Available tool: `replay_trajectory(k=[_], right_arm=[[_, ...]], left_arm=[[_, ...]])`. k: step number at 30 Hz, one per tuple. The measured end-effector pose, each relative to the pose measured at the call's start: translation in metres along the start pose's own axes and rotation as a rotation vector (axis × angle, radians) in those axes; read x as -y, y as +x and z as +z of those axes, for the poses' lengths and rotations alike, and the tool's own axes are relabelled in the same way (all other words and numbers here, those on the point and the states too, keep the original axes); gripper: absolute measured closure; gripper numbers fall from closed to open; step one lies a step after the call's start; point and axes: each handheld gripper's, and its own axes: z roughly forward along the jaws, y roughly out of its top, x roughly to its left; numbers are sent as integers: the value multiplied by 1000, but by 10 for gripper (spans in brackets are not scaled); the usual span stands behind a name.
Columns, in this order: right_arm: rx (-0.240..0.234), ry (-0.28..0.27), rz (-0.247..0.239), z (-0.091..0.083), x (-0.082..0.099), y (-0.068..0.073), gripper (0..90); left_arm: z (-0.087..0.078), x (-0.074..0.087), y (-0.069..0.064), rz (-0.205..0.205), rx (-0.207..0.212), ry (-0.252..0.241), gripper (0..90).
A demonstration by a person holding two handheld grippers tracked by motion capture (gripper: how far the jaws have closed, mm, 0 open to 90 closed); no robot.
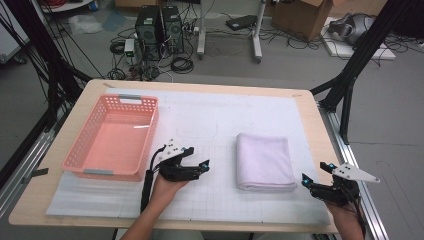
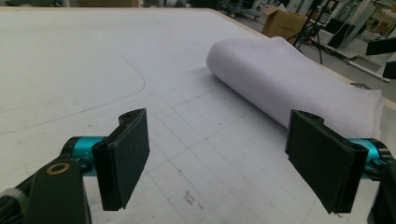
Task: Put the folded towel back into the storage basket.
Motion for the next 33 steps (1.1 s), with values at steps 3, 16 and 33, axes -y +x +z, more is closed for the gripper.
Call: replay_trajectory(k=[3, 16, 33], right_arm=[[-1, 3, 4, 0, 1, 0, 190], [-11, 5, -2, 2, 1, 2, 190], [-15, 4, 6, -1, 3, 0, 190]], left_arm=[[10, -4, -5, -11, 17, 4, 228], [71, -15, -40, -35, 99, 103, 277], [112, -8, -56, -124, 135, 269, 311]])
